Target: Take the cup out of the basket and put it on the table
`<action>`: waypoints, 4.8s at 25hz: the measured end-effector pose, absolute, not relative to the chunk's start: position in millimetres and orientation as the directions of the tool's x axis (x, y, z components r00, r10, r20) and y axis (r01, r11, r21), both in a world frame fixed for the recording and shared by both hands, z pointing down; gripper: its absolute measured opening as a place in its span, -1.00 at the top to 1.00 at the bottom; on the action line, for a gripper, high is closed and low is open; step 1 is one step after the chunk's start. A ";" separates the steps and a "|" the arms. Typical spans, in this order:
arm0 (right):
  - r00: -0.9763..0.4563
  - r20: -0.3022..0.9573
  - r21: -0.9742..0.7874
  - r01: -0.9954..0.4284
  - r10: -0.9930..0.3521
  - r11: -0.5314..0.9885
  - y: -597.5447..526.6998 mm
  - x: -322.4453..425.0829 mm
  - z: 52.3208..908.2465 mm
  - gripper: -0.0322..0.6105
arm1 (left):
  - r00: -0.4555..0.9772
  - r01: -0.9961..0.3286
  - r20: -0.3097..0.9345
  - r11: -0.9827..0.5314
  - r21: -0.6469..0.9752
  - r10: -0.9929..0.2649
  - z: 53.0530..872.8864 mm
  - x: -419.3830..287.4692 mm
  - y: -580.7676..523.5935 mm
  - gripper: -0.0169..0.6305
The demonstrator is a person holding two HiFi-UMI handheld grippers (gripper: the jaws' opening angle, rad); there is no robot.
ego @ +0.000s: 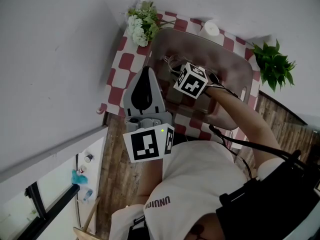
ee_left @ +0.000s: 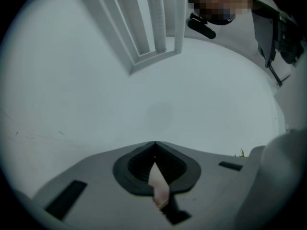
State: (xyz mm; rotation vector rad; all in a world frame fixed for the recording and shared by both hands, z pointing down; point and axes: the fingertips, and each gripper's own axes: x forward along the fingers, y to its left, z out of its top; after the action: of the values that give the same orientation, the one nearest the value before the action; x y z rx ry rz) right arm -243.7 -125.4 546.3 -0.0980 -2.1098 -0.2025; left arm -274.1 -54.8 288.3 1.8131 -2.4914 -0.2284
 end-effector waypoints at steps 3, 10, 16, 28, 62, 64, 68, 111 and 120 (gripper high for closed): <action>-0.529 0.848 0.115 0.147 -0.020 0.982 -125.5 -242.4 539.7 0.77 | -0.304 -0.945 -0.051 0.294 0.146 -0.951 285.0 -271.0 -53.6 0.91; -0.545 0.837 0.135 0.142 -0.037 0.981 -123.9 -237.3 529.1 0.77 | -0.286 -0.951 -0.058 0.276 0.139 -0.956 281.6 -262.7 -52.9 0.91; -0.566 0.823 0.147 0.129 -0.049 0.981 -122.2 -231.9 517.6 0.77 | -0.274 -0.954 -0.065 0.263 0.141 -0.960 279.6 -255.9 -51.6 0.91; -0.586 0.806 0.179 0.109 -0.082 0.978 -122.3 -223.6 505.4 0.77 | -0.260 -0.958 -0.075 0.248 0.142 -0.963 275.9 -247.1 -47.6 0.91; -0.698 0.700 0.269 0.060 -0.152 0.961 -111.8 -211.1 445.4 0.77 | -0.194 -0.975 -0.098 0.180 0.133 -0.976 262.7 -212.3 -47.0 0.91; -0.707 0.690 0.272 0.056 -0.154 0.961 -111.7 -209.0 441.0 0.77 | -0.189 -0.976 -0.098 0.176 0.127 -0.977 261.9 -208.1 -48.4 0.91; -0.722 0.675 0.278 0.055 -0.155 0.959 -110.4 -203.6 432.8 0.77 | -0.183 -0.979 -0.103 0.171 0.114 -0.978 258.7 -200.3 -50.6 0.91; -0.796 0.545 0.336 -0.080 -0.263 0.938 -121.1 -150.0 379.4 0.77 | -0.098 -0.993 -0.133 0.089 0.074 -0.986 244.2 -140.5 -57.7 0.91; -0.801 0.524 0.340 -0.117 -0.291 0.933 -124.8 -139.7 367.3 0.77 | -0.065 -0.996 -0.133 0.055 0.077 -0.989 242.7 -130.7 -62.6 0.91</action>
State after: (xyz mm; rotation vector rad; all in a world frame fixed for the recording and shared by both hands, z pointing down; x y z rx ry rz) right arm -139.7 -124.8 367.3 0.2894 -2.4929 -0.3911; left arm -130.7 -62.6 242.7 2.1782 -2.3131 -0.2350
